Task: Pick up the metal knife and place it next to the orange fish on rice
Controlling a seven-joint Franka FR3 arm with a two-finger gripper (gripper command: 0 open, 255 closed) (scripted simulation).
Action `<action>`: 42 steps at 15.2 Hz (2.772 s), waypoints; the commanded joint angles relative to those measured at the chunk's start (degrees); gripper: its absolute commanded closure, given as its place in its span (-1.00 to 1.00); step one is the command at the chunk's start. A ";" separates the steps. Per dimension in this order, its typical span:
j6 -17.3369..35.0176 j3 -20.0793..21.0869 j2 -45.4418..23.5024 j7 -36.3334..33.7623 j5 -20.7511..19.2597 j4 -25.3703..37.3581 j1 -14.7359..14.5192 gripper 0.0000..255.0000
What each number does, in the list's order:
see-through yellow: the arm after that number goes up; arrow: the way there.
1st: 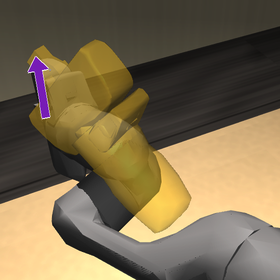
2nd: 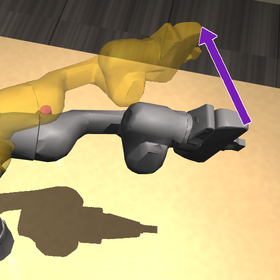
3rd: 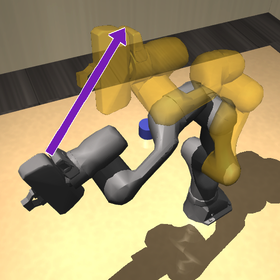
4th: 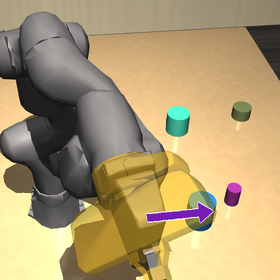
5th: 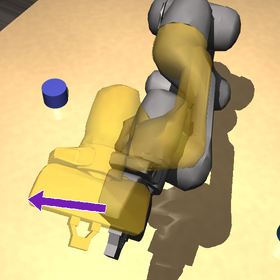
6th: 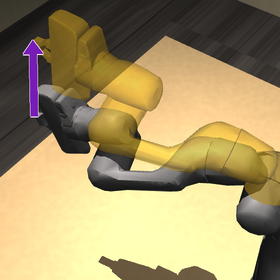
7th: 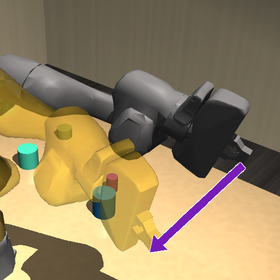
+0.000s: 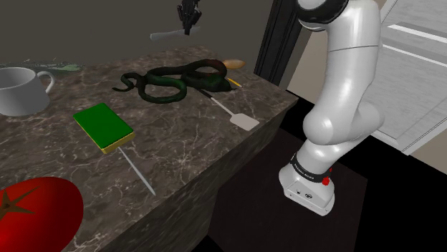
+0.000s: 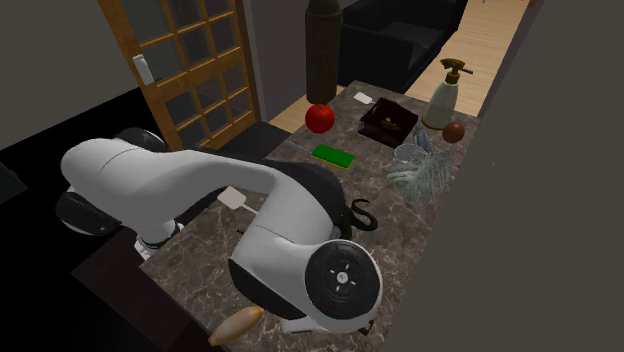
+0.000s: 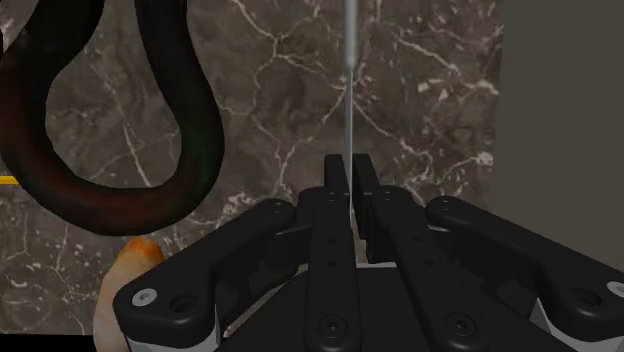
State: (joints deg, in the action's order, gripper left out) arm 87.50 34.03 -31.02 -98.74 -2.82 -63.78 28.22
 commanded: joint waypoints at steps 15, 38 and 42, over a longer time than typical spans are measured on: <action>2.45 -2.22 -7.02 5.26 -2.54 3.21 1.77 1.00; -2.54 -2.76 -9.65 5.73 -3.38 10.90 0.45 -1.00; -2.54 -2.77 -9.65 5.73 -3.37 10.91 0.44 -1.00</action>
State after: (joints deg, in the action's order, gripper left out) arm 85.18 31.27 -40.60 -92.99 -6.17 -53.15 28.74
